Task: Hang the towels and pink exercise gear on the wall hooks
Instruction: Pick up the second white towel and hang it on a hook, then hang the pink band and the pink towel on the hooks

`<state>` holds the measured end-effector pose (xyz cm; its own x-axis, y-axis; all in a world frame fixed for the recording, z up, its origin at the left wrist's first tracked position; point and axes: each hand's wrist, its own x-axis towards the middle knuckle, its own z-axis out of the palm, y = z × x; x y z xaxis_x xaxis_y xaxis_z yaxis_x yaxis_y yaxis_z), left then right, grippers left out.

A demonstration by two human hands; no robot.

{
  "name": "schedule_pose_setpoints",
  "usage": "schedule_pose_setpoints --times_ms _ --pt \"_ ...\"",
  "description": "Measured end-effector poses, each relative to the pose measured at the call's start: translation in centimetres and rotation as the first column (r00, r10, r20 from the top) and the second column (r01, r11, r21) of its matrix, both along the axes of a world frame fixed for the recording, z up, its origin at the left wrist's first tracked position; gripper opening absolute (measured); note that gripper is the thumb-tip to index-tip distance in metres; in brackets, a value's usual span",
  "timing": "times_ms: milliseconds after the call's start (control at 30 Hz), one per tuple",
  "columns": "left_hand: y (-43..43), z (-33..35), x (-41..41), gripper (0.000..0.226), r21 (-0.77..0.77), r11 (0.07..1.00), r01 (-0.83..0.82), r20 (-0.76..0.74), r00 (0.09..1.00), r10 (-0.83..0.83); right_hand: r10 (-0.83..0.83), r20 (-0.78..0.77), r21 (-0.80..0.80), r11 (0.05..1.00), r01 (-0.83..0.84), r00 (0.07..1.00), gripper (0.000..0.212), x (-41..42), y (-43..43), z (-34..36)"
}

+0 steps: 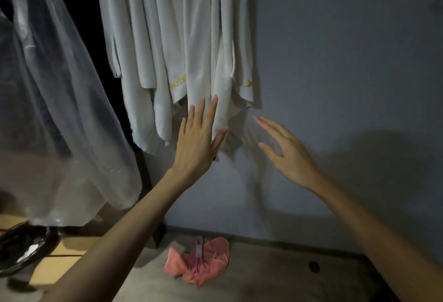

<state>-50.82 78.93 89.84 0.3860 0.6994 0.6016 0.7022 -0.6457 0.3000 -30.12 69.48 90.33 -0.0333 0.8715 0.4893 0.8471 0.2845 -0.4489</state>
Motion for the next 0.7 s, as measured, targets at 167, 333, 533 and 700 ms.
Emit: schedule_pose_setpoints --times_ms 167,333,533,700 --pt "-6.7 -1.9 -1.5 0.065 -0.073 0.997 -0.005 0.015 1.000 0.007 0.017 -0.059 -0.067 0.998 -0.021 0.998 0.051 -0.8 -6.2 -2.7" --pt "-13.5 -3.9 -4.4 0.065 -0.087 0.994 -0.072 -0.069 0.995 0.066 0.060 -0.084 -0.121 0.990 -0.070 0.995 0.048 -2.5 -11.8 -5.3" --pt "-18.8 -6.6 -8.4 0.066 -0.123 0.975 -0.187 -0.132 0.976 0.171 0.126 -0.110 -0.209 0.967 -0.147 0.986 0.046 -5.5 -16.1 -7.9" --pt "-20.2 -9.1 -11.8 0.064 -0.162 0.965 -0.207 -0.187 0.966 0.176 0.127 -0.148 -0.271 0.949 -0.164 0.981 0.045 -8.6 -16.5 -10.4"
